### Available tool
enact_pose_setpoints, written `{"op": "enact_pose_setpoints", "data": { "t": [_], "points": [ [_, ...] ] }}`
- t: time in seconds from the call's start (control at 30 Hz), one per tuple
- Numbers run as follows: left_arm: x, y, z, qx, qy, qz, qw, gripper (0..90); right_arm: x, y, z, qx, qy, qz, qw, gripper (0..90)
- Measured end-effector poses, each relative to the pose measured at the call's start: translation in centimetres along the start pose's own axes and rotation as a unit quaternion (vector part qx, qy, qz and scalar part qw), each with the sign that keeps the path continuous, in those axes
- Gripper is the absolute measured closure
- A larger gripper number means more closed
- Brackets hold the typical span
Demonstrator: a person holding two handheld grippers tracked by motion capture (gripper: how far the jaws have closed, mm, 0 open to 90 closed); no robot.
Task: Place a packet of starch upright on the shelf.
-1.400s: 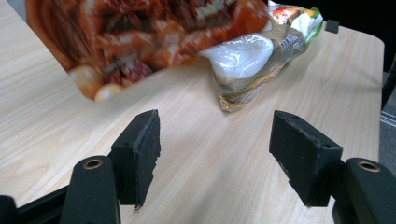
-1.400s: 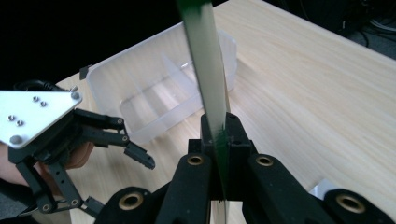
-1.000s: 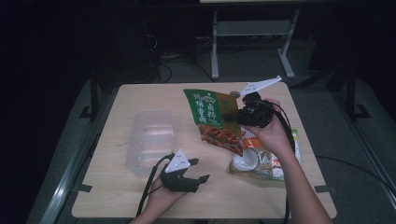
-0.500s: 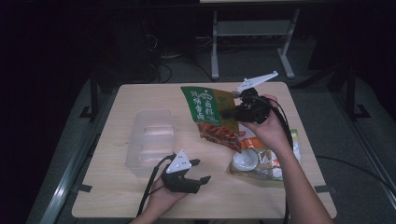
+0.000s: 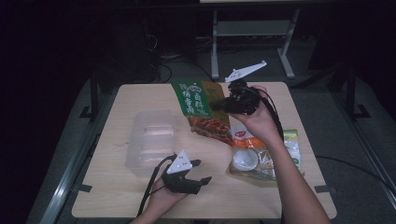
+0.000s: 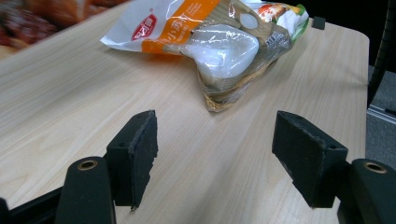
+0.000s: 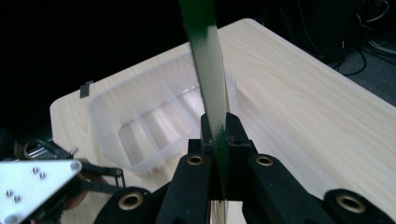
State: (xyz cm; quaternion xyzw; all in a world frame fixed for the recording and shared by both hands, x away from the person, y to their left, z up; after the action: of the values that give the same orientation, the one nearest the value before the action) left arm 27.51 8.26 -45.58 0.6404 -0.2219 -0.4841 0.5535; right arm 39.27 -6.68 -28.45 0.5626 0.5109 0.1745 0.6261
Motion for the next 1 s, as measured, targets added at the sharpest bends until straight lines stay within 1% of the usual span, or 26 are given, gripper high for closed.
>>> {"op": "enact_pose_setpoints", "data": {
  "t": [0.07,0.1,0.13,0.2,0.27,0.33,0.4,0.43,0.47,0.5,0.57,0.63,0.67,0.7,0.73,0.77,0.83,0.87,0.9,0.97,1.0],
  "points": [
    [0.0,0.0,0.1,0.004,0.0,0.0,1.0,30.9,0.5,0.4,-0.1,-0.006,0.003,0.002,1.0,89.5],
    [0.0,0.0,0.0,0.008,0.0,-0.003,1.0,30.8,0.7,0.7,-0.2,-0.004,0.004,0.001,1.0,89.5],
    [0.0,0.0,0.1,0.008,-0.002,-0.004,1.0,30.8,1.1,0.9,-0.2,-0.011,0.006,0.002,0.9999,89.5],
    [0.1,-0.1,0.1,0.01,-0.004,-0.004,0.9999,30.9,1.7,1.3,-0.3,-0.014,0.009,0.002,0.9999,89.5],
    [0.2,-0.1,0.0,0.012,-0.006,-0.007,0.9999,30.9,2.5,1.7,-0.5,-0.015,0.013,0.002,0.9998,89.5],
    [0.3,-0.1,0.2,0.01,-0.007,-0.004,0.9999,30.8,3.3,2.0,-0.7,-0.015,0.018,0.0,0.9997,89.5],
    [0.1,-0.1,0.2,0.015,-0.008,-0.01,0.9998,30.8,4.1,2.4,-0.8,-0.02,0.023,-0.001,0.9995,89.5],
    [0.1,0.0,0.2,0.015,-0.008,-0.011,0.9998,30.9,4.6,2.6,-1.0,-0.02,0.024,-0.002,0.9995,89.5],
    [0.1,0.0,0.2,0.014,-0.007,-0.008,0.9998,30.8,5.0,2.7,-1.0,-0.026,0.027,0.0,0.9993,89.5],
    [0.0,0.0,0.2,0.014,-0.006,-0.008,0.9998,30.9,5.4,2.9,-1.0,-0.026,0.029,-0.001,0.9992,89.5],
    [0.0,0.1,0.2,0.005,-0.004,0.001,1.0,30.9,6.0,3.2,-1.2,-0.026,0.035,0.001,0.999,89.5],
    [-0.2,0.1,0.3,0.005,-0.006,0.002,1.0,30.9,6.6,3.4,-1.2,-0.028,0.039,0.001,0.9988,89.5],
    [-0.2,0.1,0.3,0.008,-0.004,0.005,0.9999,30.9,6.9,3.5,-1.2,-0.028,0.041,0.004,0.9988,89.5],
    [-0.2,0.1,0.3,0.012,-0.002,0.003,0.9999,31.0,7.1,3.6,-1.2,-0.028,0.043,0.003,0.9987,89.5],
    [-0.3,0.1,0.2,0.008,-0.003,-0.001,1.0,30.9,7.4,3.8,-1.3,-0.025,0.045,0.003,0.9987,89.5],
    [-0.2,0.1,0.2,0.005,-0.005,0.002,1.0,30.9,7.7,3.9,-1.3,-0.029,0.048,0.004,0.9984,89.5],
    [-0.3,0.2,0.3,0.007,-0.005,0.0,1.0,30.8,8.2,4.1,-1.3,-0.033,0.05,0.005,0.9982,89.5],
    [-0.3,0.3,0.4,0.005,-0.006,0.002,1.0,30.7,8.6,4.3,-1.4,-0.037,0.052,0.005,0.998,89.5],
    [-0.3,0.4,0.5,0.002,-0.005,0.007,1.0,30.6,8.8,4.4,-1.5,-0.034,0.054,0.005,0.998,89.5],
    [-0.5,0.5,0.5,0.007,-0.007,0.003,0.9999,30.3,9.3,4.6,-1.5,-0.04,0.055,0.005,0.9976,89.5],
    [-0.6,0.5,0.6,0.007,-0.008,0.002,0.9999,30.2,9.5,4.8,-1.6,-0.034,0.057,0.006,0.9978,89.5]
  ]
}}
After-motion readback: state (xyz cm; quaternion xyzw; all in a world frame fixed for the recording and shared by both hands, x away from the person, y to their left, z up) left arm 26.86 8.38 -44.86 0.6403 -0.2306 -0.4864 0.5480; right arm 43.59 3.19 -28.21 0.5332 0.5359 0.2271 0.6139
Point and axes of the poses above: each handheld gripper's, and its own axes: x roughly forward along the jaws, y roughly out of its top, z roughly to its right, the point moved 5 cm from there along x, roughly forward along the jaws, and after that the axes turned 9 degrees about z, right-handed, at the moved point
